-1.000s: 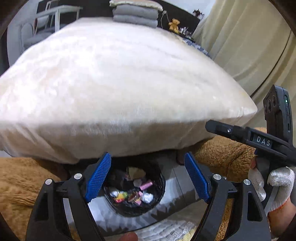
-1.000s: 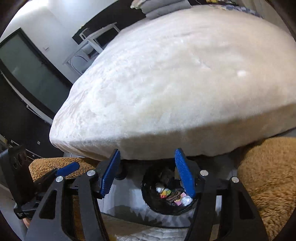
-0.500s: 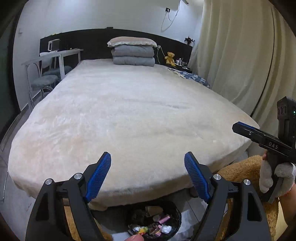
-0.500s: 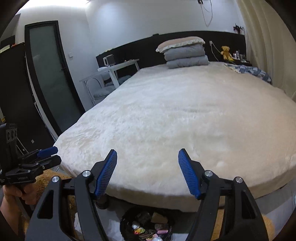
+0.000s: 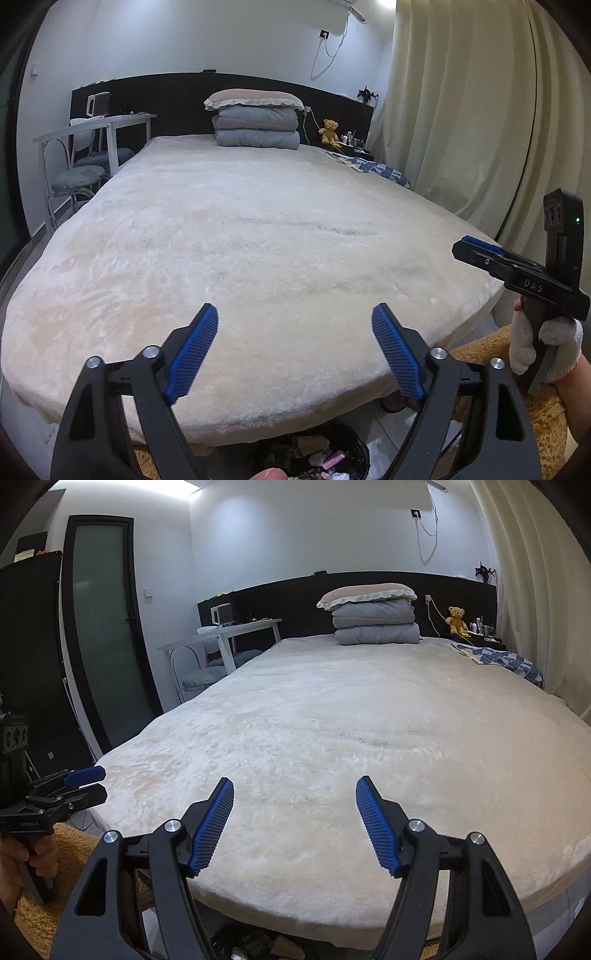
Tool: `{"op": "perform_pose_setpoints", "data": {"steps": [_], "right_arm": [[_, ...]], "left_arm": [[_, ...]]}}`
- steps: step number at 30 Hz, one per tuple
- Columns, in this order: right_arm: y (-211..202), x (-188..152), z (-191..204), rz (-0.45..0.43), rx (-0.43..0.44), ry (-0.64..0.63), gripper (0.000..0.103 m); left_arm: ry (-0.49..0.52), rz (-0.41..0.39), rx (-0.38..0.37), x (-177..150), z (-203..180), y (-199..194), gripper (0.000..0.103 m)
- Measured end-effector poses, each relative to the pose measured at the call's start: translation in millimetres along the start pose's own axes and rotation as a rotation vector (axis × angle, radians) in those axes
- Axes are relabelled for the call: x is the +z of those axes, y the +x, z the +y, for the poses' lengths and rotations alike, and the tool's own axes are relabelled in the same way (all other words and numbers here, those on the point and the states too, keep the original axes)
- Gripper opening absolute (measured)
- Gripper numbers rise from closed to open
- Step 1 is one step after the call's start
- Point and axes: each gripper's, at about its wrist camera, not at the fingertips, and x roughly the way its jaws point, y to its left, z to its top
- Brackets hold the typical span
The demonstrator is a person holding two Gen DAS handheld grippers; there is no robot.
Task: Collect trash
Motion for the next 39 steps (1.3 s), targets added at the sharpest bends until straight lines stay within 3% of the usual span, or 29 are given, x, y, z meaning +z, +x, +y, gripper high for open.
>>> {"op": "perform_pose_setpoints", "data": {"steps": [4,8,13,23,39], "right_arm": [[0.3,-5.4,11.2,-0.014,-0.003,-0.028,0.072],[-2.1,-11.2,23.4,-0.032,0.001,-0.085,0.093],[-2.1,-16.3,31.7,-0.031,-0.004,-0.121,0.099],[-2.4,-19.0,29.8,-0.027,-0.027,-0.103,0.099],[-0.2,-20.6,28.7,-0.013,-0.033,-0.094,0.099]], "left_arm": [[0.055,-0.009,0.016,-2.9,-10.7,0.4,0.096],[0.074,-0.006,0.025,-6.4,-14.5,-0.1,0.096],[0.073,-0.01,0.023,-8.2,-13.9,-2.3,0.096],[0.047,-0.057,0.022,-8.9,-9.2,-12.4,0.096],[0.033,-0.058,0.025,-8.7,-8.5,-13.9,0.096]]}}
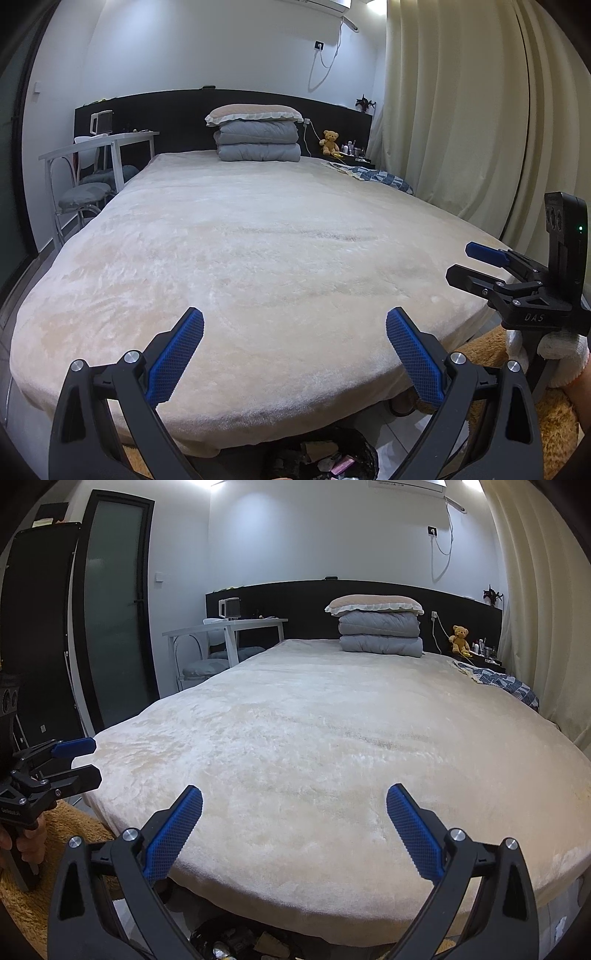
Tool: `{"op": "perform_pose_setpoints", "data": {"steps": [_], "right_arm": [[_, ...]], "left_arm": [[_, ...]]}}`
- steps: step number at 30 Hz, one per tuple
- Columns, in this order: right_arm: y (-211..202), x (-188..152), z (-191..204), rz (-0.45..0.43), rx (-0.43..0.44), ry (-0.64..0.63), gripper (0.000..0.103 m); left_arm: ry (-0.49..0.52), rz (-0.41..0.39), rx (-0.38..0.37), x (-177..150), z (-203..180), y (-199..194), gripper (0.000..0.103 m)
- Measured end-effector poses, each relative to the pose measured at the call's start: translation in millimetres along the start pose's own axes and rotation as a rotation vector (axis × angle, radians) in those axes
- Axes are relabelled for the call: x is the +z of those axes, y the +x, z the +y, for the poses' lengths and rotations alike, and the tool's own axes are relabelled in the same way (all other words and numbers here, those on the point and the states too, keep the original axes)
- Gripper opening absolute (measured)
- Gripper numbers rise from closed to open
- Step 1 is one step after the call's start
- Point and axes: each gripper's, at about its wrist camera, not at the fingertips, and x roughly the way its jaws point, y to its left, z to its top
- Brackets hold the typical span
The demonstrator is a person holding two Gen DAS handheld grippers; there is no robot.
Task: Collect trash
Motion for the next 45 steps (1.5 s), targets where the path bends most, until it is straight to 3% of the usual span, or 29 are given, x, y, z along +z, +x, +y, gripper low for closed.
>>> {"op": "perform_pose_setpoints", "data": {"steps": [45], "right_arm": [[2.6,-2.7,-0.4,0.009,-0.009,-0.001,0.099]], "left_arm": [[-0.002,-0.007,-0.005,-1.8,1.0,-2.9,0.096]]}}
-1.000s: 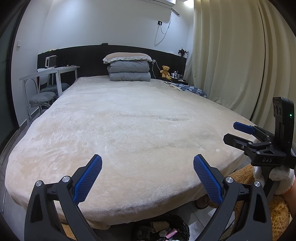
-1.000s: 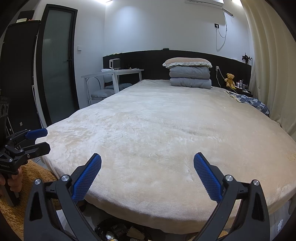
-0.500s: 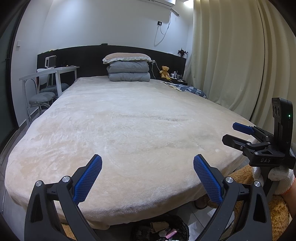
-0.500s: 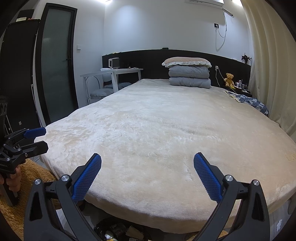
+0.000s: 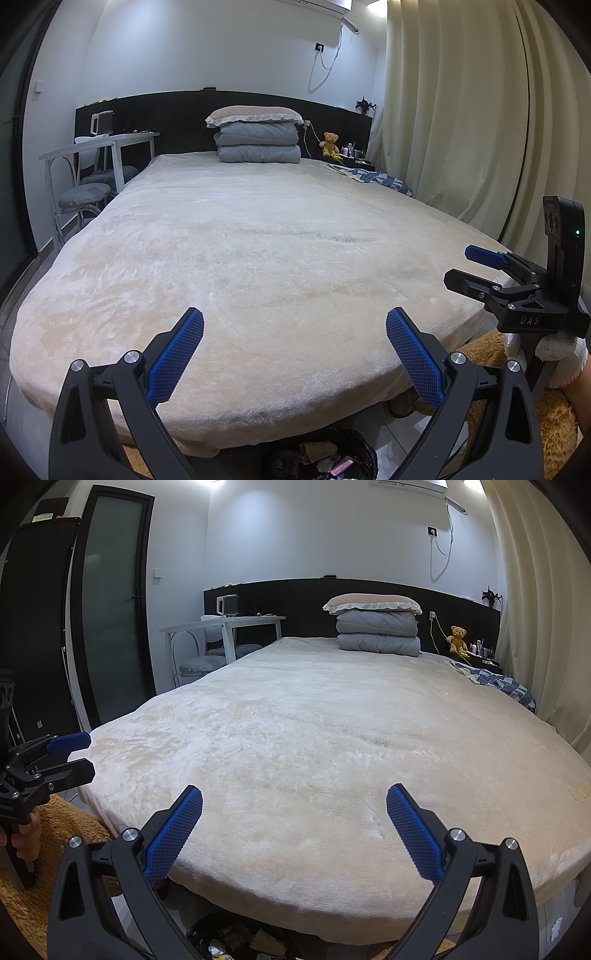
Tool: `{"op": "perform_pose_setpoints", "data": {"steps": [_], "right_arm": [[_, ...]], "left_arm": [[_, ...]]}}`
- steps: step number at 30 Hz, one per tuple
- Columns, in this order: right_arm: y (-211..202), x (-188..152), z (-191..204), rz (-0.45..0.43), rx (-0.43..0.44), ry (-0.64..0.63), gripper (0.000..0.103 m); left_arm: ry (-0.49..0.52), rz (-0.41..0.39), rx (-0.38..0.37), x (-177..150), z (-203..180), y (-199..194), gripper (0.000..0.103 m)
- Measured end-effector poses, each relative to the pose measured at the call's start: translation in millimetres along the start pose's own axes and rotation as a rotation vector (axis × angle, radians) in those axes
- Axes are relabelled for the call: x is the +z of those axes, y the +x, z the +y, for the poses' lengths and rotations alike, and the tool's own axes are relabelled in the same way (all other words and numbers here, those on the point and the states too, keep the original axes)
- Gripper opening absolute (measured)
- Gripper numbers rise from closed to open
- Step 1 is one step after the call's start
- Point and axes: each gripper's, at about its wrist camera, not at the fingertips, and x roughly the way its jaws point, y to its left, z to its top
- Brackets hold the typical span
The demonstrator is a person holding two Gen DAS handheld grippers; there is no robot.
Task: Collect trash
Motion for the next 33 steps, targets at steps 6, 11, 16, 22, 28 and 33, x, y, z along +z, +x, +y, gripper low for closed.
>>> {"op": "perform_pose_setpoints", "data": {"steps": [6,11,16,22,28,33], "right_arm": [[-0.2,0.5,0.1,-0.002,-0.002,-0.001,0.099],[0.0,-1.5,-0.2,-0.001,-0.003,0.0,0.099],[0.0,-1.5,-0.5,-0.004,-0.003,-0.002,0.099],[-0.1,-2.3,-1.7,-0.004,-0.004,-0.002,0.099],[-0.1,-2.2,-1.5,-0.003,-0.004,-0.003,0.099],[0.4,-2.6,-1.8,-0.002,-0.005,-0.002,0.099]], "left_arm": [[0.0,0.0,0.0,0.2,0.2,0.0,0.096],[-0.002,0.0,-0.001,0.2,0.7,0.2,0.096],[-0.004,0.002,0.003,-0.3,0.4,-0.3,0.096],[-0.005,0.0,0.006,-0.2,-0.3,-0.6,0.096],[0.004,0.0,0.006,-0.8,-2.0,-1.0,0.096],[-0.011,-0.001,0.009,-0.1,-1.4,-2.1,0.096]]}}
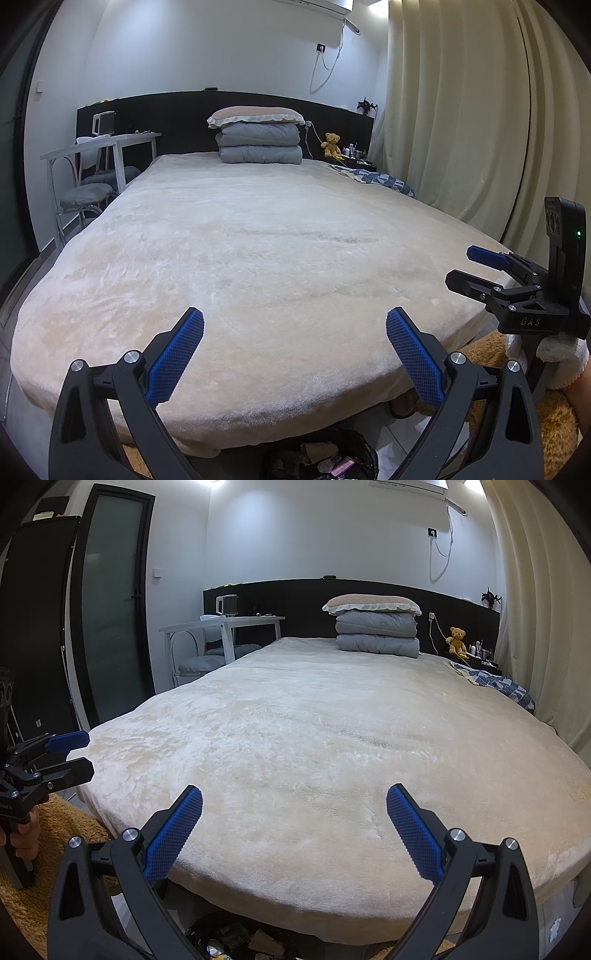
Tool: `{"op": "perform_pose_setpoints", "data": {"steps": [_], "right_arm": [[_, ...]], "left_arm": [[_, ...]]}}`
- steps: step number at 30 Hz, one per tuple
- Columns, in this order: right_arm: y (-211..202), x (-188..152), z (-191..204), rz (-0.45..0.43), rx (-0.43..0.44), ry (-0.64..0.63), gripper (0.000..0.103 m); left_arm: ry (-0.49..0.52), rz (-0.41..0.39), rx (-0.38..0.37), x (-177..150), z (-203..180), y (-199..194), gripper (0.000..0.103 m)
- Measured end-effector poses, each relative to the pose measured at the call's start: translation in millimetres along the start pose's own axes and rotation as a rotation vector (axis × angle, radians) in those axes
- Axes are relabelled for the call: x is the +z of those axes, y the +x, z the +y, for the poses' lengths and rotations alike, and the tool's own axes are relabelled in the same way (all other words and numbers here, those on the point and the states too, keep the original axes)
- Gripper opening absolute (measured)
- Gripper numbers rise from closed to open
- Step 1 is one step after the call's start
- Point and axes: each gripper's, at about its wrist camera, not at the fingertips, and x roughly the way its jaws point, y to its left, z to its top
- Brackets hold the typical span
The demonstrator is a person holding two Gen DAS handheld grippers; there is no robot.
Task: Collect trash
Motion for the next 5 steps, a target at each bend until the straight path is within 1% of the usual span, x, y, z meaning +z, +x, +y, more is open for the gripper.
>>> {"op": "perform_pose_setpoints", "data": {"steps": [5], "right_arm": [[-0.1,-0.2,0.2,-0.003,0.003,-0.003,0.099]], "left_arm": [[0.005,0.005,0.0,1.0,-1.1,1.6,0.096]]}}
